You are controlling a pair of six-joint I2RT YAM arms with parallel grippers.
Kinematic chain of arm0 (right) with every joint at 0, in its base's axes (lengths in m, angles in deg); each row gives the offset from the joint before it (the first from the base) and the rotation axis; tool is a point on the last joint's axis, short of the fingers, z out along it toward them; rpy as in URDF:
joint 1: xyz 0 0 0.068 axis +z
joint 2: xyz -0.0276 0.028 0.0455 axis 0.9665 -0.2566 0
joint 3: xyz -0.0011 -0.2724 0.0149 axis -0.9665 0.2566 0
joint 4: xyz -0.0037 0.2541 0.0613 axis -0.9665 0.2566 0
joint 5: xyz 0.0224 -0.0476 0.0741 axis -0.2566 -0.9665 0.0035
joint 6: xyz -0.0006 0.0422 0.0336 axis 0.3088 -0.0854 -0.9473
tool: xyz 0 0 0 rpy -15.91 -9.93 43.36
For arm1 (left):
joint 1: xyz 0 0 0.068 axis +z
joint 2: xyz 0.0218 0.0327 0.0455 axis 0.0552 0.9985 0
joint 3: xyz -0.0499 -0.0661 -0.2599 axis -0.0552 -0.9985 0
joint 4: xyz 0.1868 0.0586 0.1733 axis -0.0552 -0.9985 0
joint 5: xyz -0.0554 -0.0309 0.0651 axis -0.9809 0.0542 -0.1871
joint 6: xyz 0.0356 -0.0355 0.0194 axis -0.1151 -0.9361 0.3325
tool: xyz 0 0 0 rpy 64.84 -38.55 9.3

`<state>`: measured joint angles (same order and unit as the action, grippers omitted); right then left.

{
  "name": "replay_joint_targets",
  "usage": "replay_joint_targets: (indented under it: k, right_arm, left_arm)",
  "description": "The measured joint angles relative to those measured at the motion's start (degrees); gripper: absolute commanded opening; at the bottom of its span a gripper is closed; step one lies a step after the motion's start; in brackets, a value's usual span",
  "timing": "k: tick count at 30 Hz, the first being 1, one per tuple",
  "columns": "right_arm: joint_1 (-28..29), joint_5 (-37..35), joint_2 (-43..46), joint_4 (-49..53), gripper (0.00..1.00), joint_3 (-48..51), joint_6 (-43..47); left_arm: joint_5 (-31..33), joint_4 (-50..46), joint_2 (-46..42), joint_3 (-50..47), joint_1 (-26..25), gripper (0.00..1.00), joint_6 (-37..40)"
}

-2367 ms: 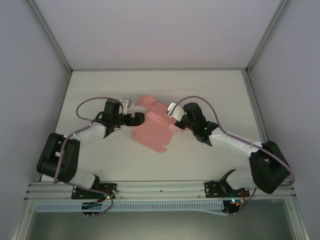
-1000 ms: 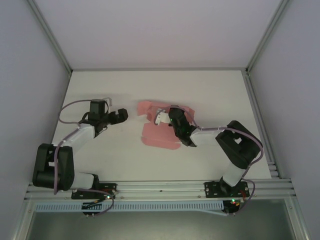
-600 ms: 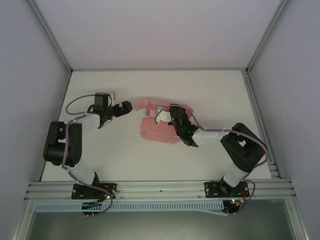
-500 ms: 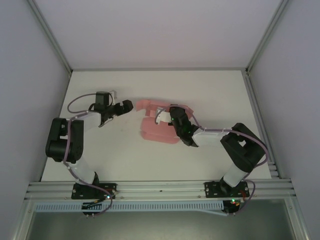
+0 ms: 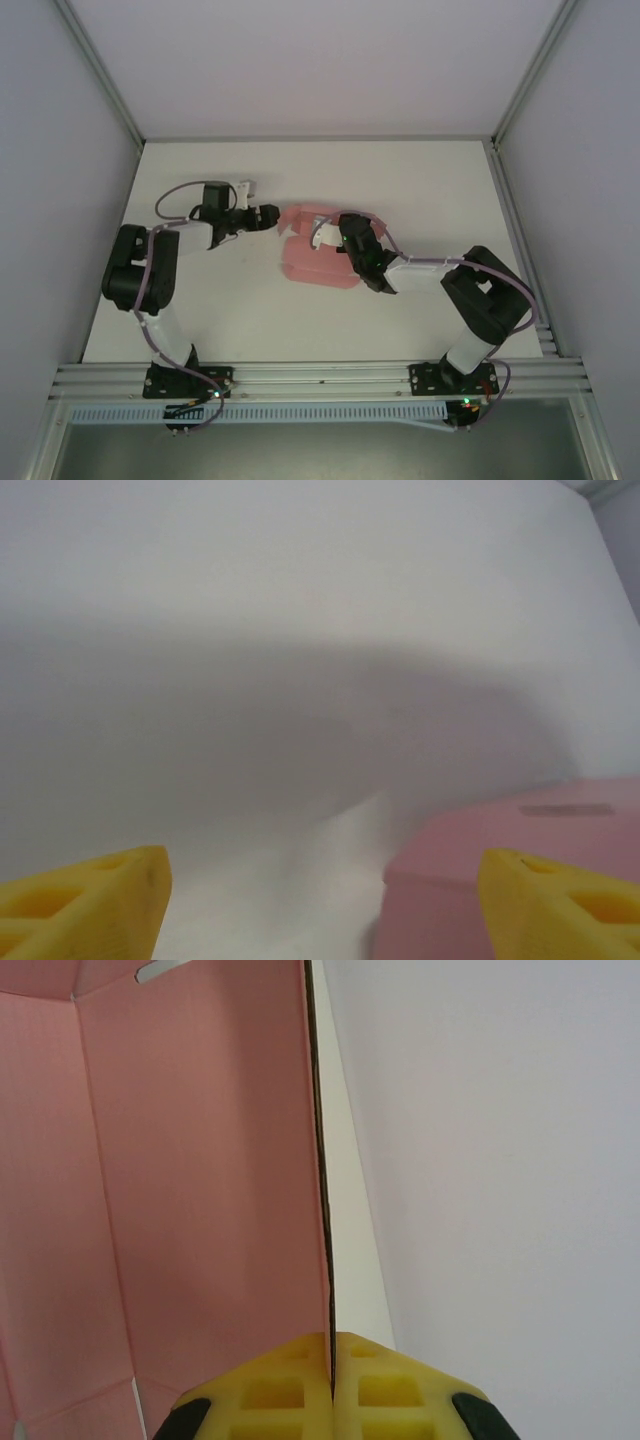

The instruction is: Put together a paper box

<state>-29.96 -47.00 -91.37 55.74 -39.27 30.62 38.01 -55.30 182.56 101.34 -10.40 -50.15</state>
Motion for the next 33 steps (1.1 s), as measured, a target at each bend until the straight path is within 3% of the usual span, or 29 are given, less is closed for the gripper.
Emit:
replay_joint_targets:
  k: [8, 33]
  right_arm:
    - [0.00, -0.02, 0.04, 2.34, 0.00, -1.05, -1.44]
    - [1.64, -3.56, -1.09, -0.76, 0.00, 2.14, 3.08]
  left_arm:
    - [-3.45, 0.94, -3.39, -2.91, -4.15, 0.58, 5.73]
    - [-6.40, 16.33, -2.99, -11.04, -10.03, 0.56, 13.40]
